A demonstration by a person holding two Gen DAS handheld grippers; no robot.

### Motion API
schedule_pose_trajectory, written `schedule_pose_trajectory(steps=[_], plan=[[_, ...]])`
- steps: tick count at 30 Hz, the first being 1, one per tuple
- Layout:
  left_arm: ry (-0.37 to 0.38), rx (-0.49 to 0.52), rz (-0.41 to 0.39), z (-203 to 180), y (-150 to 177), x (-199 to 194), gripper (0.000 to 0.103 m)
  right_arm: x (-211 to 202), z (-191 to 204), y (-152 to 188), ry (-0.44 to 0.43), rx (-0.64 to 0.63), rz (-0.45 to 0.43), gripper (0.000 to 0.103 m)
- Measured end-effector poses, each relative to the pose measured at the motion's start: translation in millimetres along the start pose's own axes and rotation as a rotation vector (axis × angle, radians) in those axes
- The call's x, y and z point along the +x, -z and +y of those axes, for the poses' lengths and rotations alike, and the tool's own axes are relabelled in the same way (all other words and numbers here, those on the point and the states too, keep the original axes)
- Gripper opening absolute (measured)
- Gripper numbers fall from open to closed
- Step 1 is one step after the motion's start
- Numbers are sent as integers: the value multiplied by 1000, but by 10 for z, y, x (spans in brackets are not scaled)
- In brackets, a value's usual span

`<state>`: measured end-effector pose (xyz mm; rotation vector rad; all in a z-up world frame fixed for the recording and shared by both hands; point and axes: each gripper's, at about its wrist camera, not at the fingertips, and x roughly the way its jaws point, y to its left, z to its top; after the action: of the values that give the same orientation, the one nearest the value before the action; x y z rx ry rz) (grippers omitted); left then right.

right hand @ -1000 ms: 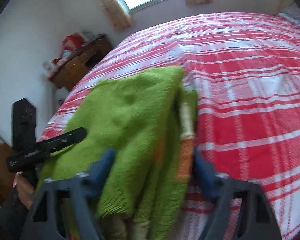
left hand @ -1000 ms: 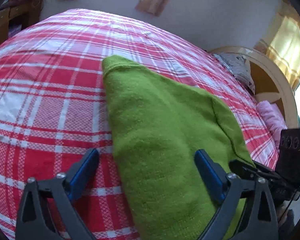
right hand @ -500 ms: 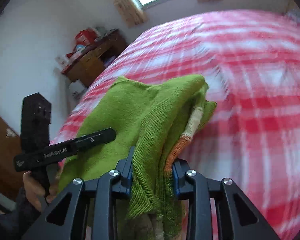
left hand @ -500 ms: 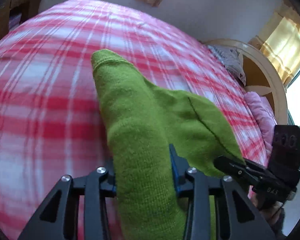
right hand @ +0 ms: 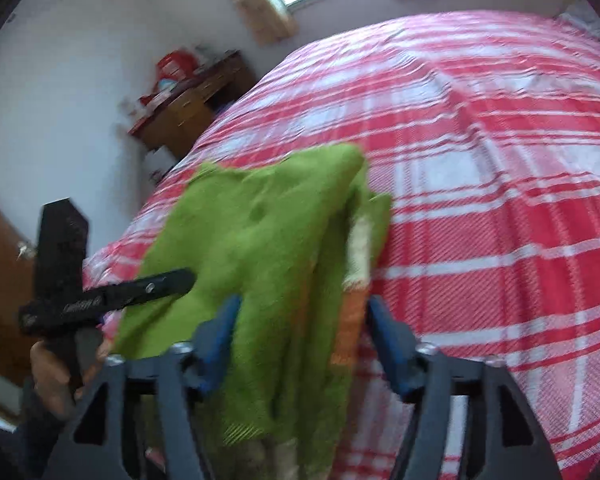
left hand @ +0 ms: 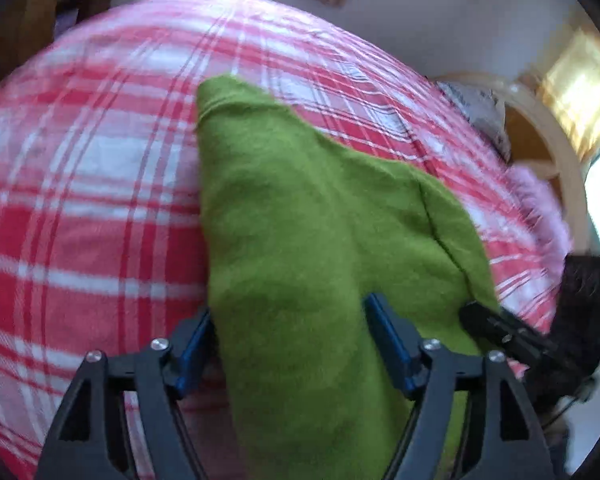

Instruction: Fold small clothes

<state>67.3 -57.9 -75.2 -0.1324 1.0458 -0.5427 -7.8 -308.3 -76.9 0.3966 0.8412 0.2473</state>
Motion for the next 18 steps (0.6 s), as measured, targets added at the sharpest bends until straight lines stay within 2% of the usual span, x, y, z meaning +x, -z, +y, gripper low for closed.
schedule_pose_trajectory(steps=[2,4,6,7,8,9,12,15,18], plan=[[-56,42,-35,-101,-3,42,80,144,-61,13,-71,43,29,70],[-63,39,-47,-104,-15,57,80,220,-61,25,-91,22,-11,70],[-65,37,-56,-82,2,51,73,236,-20,38,-72,0,-23,69],[-66,44,-61,-97,1,50,70,238,27,40,-42,-11,-24,61],[-73,51,-66,-109,13,33,65,236,81,55,-41,-27,-19,45],[-79,56,-72,-128,19,12,59,220,136,72,-45,-33,-14,43],[-103,63,-89,-200,75,-86,44,172,360,82,43,-109,-21,37],[-135,78,-105,-257,140,-218,40,72,513,139,85,-155,-32,36],[-173,91,-123,-255,186,-336,39,-25,680,173,69,-182,-45,35]])
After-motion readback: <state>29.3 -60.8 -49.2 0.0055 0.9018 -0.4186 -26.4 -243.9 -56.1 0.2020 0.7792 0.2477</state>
